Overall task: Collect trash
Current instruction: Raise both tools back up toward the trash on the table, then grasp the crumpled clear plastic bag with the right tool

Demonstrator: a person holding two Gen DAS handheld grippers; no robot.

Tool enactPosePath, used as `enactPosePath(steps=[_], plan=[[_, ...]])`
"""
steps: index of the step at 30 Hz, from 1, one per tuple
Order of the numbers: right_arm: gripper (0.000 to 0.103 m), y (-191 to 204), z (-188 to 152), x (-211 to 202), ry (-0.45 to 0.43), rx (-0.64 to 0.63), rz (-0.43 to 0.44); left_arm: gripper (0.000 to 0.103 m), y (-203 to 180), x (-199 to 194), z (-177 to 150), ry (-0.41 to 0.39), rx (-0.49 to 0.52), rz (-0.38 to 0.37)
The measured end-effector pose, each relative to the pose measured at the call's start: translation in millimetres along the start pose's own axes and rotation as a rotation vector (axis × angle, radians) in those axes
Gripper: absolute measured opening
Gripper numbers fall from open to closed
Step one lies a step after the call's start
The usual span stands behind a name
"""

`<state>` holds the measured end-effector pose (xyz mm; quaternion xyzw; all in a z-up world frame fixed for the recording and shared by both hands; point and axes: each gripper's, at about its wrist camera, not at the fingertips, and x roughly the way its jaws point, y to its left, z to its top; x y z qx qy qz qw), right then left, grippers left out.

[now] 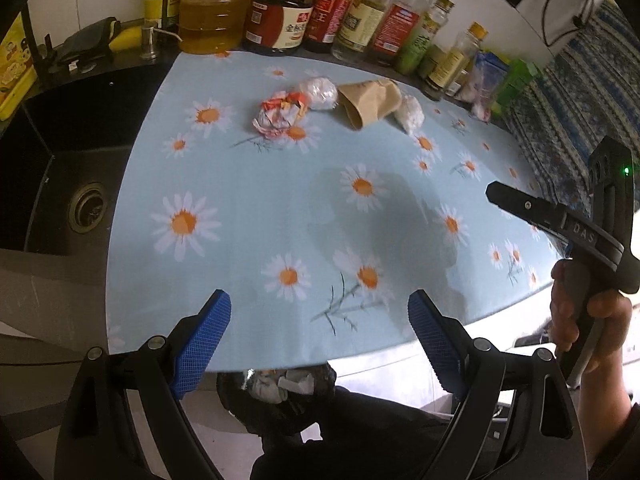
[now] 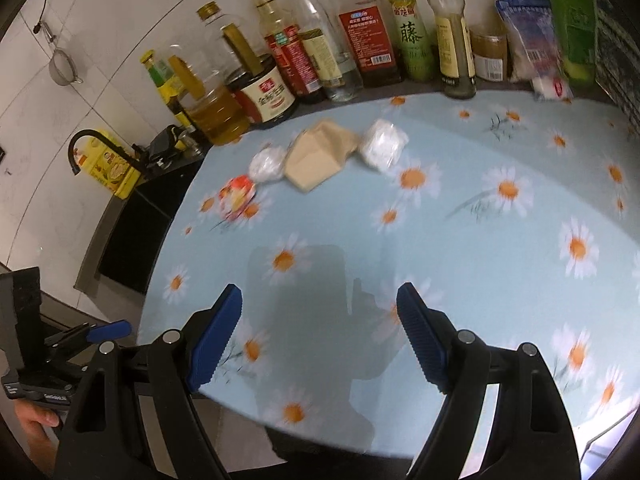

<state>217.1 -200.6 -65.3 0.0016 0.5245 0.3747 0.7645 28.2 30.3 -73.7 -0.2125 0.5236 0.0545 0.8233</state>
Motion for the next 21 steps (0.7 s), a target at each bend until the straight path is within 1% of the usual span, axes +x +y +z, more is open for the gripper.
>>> enactPosePath(steps=[8, 10, 17, 21], plan=[[0.079, -30.3, 55.7, 29.7, 0.02, -0.062, -0.014, 0.088, -7.0, 16.2, 28.5, 0.009, -0.054, 0.052], [0.081, -35.4, 68.7, 39.9, 0.031, -0.09, -0.018, 0.088, -9.6, 18.6, 35.2, 0.006, -0.065, 0.065], [0.081, -47.2, 99.3, 76.3, 0.084, -0.174, -0.025, 0.088, -13.0, 29.4, 56.9, 0.004, -0.121, 0.111], [0.081, -46.7, 111.8, 97.7, 0.117, -0.252, -0.037, 0.088, -14.2, 35.5, 62.3, 0.007, -0.152, 0.131]])
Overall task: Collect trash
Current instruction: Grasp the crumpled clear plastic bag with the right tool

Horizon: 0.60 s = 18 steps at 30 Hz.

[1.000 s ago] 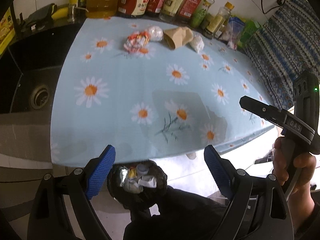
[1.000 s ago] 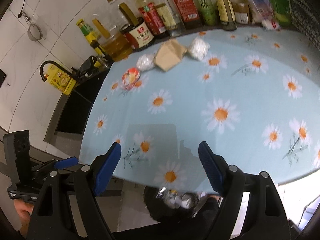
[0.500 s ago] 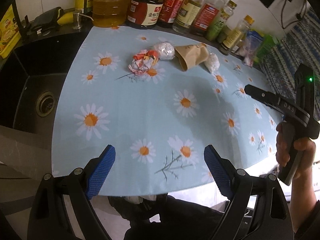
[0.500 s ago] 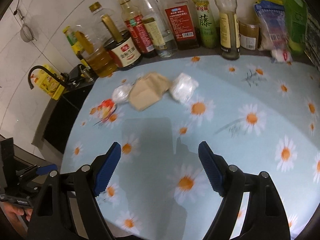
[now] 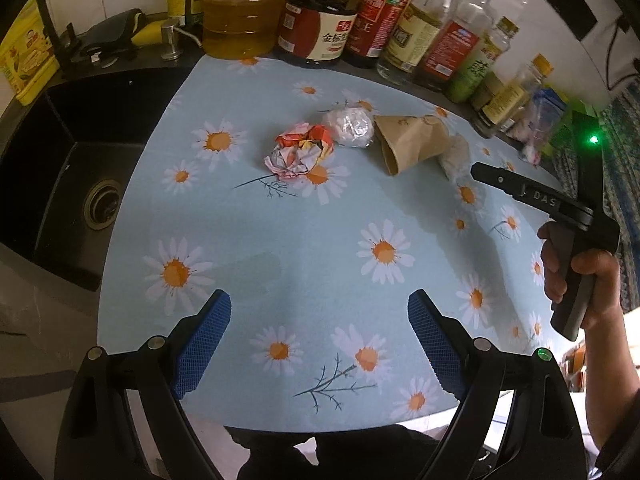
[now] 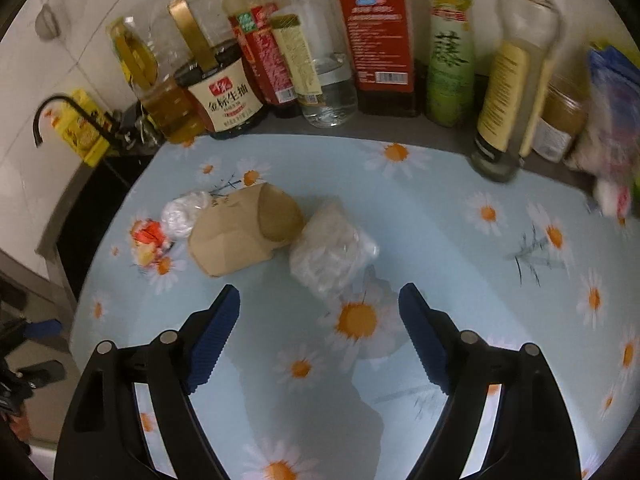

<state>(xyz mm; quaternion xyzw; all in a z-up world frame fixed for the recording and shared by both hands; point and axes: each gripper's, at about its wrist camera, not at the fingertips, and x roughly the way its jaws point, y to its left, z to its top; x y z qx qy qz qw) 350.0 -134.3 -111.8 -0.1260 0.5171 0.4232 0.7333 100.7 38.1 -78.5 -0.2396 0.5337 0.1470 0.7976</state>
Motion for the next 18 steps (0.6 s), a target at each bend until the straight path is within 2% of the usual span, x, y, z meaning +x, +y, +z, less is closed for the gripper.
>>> enactPosePath(steps=[14, 17, 18], plan=[[0.08, 3.5, 19.6, 41.4, 0.072, -0.159, -0.01, 0.088, -3.7, 15.4, 13.3, 0.017, -0.052, 0.05], [0.074, 0.7, 22.3, 46.7, 0.09, -0.163, -0.01, 0.088, -4.8, 17.5, 16.4, 0.008, -0.058, 0.065], [0.066, -0.2, 22.9, 49.1, 0.102, -0.163, -0.009, 0.088, -4.7, 18.8, 17.9, 0.01, -0.062, 0.066]])
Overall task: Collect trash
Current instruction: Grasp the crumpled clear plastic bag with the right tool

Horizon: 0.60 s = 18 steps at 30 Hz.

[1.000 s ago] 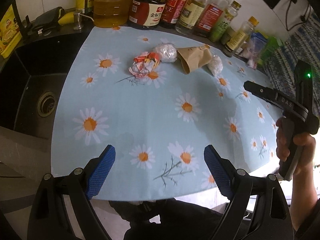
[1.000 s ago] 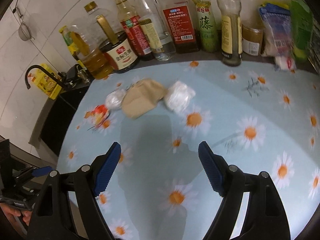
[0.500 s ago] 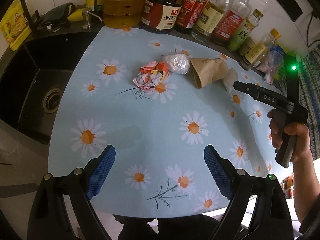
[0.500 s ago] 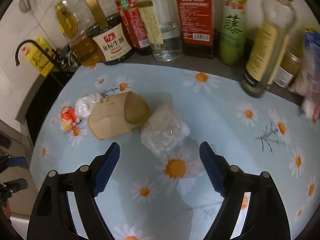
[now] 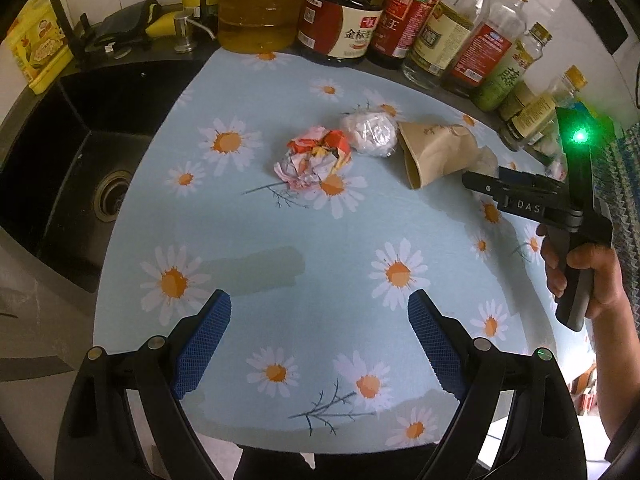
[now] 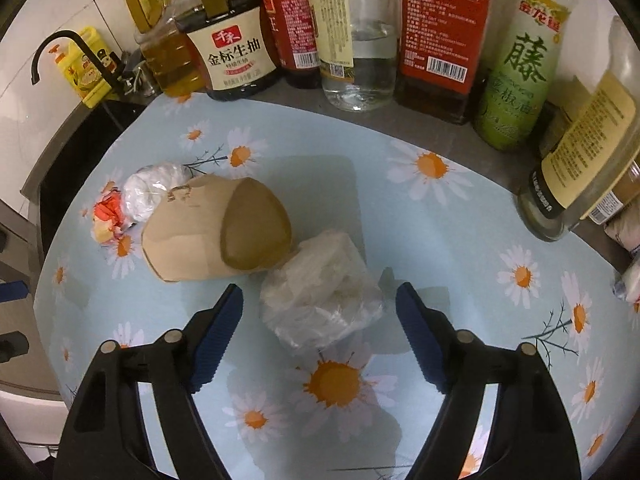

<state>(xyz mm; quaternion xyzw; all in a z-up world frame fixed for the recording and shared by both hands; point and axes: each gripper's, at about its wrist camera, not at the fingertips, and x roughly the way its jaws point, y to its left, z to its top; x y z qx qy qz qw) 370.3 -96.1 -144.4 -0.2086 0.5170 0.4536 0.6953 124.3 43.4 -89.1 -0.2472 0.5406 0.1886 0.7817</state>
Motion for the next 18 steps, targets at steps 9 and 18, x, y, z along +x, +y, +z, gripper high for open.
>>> enactPosePath(steps=[9, 18], plan=[[0.058, -3.9, -4.4, -5.7, -0.013, 0.0, 0.031, 0.088, -6.2, 6.3, 13.7, 0.002, 0.016, 0.003], [0.057, -10.1, -16.9, -28.2, -0.054, 0.055, 0.066, 0.088, -11.2, 13.1, 29.2, 0.003, 0.049, 0.012]])
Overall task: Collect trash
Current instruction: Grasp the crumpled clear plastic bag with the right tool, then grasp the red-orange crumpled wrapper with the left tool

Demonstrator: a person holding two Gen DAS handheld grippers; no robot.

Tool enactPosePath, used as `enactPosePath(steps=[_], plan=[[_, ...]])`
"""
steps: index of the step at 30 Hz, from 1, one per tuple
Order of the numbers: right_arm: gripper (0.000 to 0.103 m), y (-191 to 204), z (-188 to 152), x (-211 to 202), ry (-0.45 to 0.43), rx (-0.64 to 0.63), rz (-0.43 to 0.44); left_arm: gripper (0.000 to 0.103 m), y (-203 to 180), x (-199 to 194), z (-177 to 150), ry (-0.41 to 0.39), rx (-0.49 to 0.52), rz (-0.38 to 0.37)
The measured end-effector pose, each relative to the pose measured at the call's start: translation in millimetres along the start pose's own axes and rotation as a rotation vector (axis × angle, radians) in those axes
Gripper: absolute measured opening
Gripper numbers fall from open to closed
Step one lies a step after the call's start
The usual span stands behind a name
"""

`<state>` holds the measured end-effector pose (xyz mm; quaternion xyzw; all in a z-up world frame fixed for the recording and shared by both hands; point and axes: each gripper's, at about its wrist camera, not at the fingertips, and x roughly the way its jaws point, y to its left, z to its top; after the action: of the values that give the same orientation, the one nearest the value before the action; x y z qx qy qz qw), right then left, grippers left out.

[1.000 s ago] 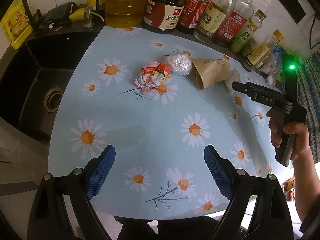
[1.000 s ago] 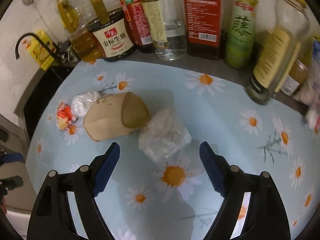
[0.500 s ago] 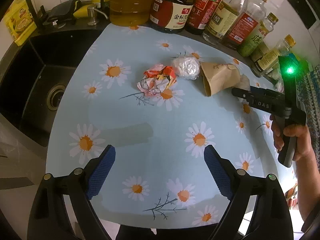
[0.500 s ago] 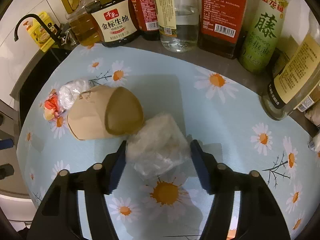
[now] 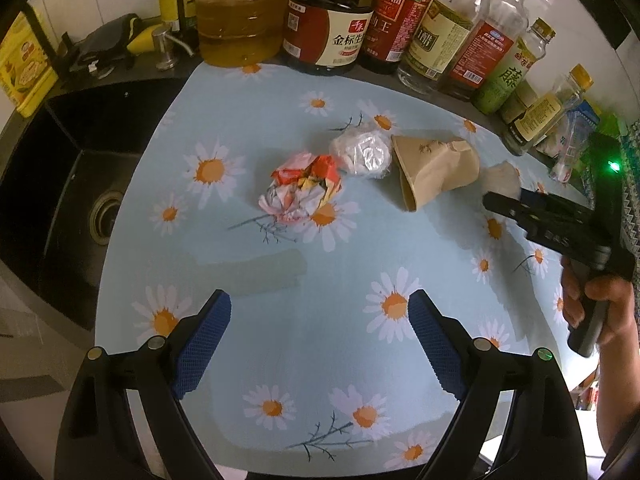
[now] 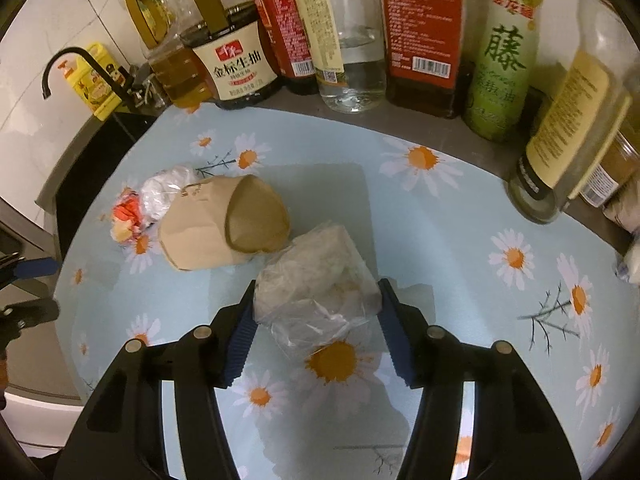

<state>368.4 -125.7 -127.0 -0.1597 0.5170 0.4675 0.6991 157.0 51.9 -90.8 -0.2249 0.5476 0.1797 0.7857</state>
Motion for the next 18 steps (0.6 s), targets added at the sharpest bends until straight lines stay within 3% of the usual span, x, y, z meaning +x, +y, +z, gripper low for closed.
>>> enactPosePath(steps=[11, 18], plan=[[0.058, 7.7, -38.3, -31.4, -0.048, 0.074, 0.093, 0.088, -7.1, 6.3, 28.5, -0.034, 0.071, 0.01], [0.058, 17.0, -55.9, -35.1, -0.058, 0.082, 0.139, 0.087, -3.6, 28.1, 45.5, -0.016, 0.119, 0.04]])
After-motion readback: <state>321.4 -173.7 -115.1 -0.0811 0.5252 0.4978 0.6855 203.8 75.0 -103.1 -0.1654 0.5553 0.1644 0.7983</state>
